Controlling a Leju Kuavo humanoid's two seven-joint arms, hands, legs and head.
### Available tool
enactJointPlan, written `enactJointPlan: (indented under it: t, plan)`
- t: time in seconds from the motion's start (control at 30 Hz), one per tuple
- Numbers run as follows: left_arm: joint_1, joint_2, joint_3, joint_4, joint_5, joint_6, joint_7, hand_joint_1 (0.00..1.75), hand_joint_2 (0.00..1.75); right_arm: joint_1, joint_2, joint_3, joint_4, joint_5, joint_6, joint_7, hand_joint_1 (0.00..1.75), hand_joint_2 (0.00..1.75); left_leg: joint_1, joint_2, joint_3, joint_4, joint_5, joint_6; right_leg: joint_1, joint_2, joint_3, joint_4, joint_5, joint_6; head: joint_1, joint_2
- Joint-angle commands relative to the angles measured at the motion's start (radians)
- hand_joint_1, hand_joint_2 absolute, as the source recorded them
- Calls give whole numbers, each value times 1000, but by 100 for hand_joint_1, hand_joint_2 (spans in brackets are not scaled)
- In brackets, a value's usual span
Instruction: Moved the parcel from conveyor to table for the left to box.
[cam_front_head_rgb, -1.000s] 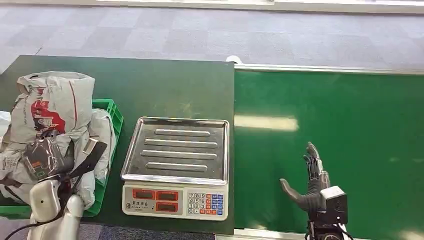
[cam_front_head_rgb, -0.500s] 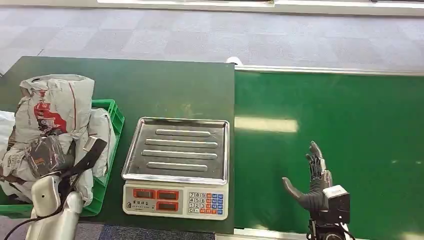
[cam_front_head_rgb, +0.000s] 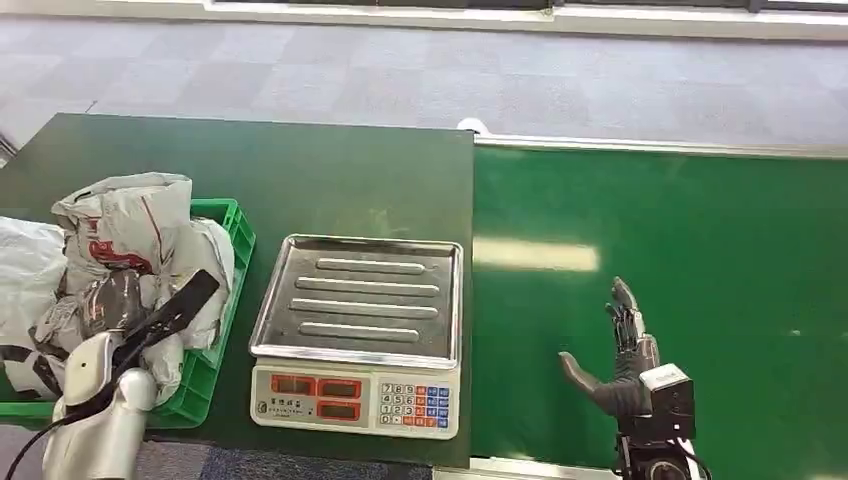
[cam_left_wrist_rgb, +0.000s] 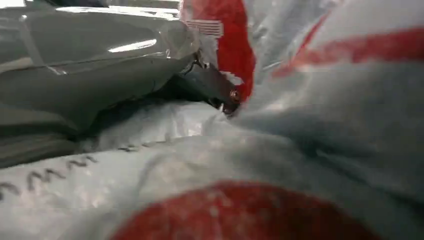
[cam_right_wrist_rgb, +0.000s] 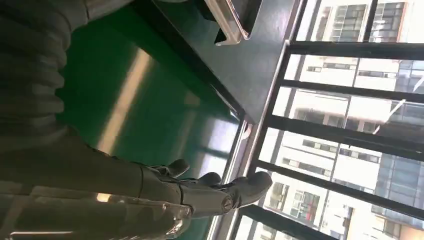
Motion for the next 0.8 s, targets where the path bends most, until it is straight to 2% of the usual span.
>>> enactJointPlan:
  t: [0.03,0.07,0.1,0.17,0.23,0.3,0.37,0.5,0.63,0.8]
  plan:
    - [58,-40,-8,22,267,154,-140,0,175,26,36,-30,-15,8,-6,18,0,175,0,1,-6,-1,4,1,0,0,-6,-1,4,-2,0,0]
    - [56,-51,-5,-7,329,188,-185,0,175,28,36,-29,-16,7,-8,19,0,175,0,0,-2,1,2,1,0,-1,-3,1,2,-2,0,0]
    - [61,-58,-9,-45,415,250,-261,0,175,29,35,-26,-15,4,-14,18,0,175,0,1,-8,0,4,2,1,0,-8,-1,4,-3,0,0]
    - [73,-64,-30,-103,469,325,-322,0,175,28,32,-22,-8,-4,-29,12,0,175,-1,-2,-3,1,2,1,0,-3,-3,0,1,-2,-1,0]
    - [87,-72,-45,-156,496,401,-378,0,175,23,26,-16,2,-12,-35,5,0,175,0,-5,-6,1,3,1,0,-6,-5,0,1,-2,-1,0]
    - [87,-72,-45,-156,496,401,-378,0,175,23,26,-16,2,-12,-35,5,0,175,0,-4,-7,1,3,2,1,-5,-6,-1,1,-2,-1,0]
    - [104,-78,-57,-207,566,502,-498,0,175,6,16,-3,23,-24,-37,-3,0,175,0,-2,-4,1,1,2,0,-3,-4,-1,0,-1,0,0]
    - [118,-150,10,-306,643,502,-694,0,175,-34,-3,17,72,-50,-45,-17,0,175,0,3,-8,0,1,2,1,0,-9,-1,2,-3,0,0]
    - [120,-176,20,-343,660,502,-747,0,175,-45,-7,23,83,-59,-49,-22,0,175,0,6,-10,0,-1,2,1,3,-10,-1,2,-2,0,0]
    - [126,-168,-18,-368,668,502,-747,0,175,-39,-9,25,74,-62,-51,-24,0,175,0,7,-12,0,0,2,1,4,-13,-1,2,-3,0,0]
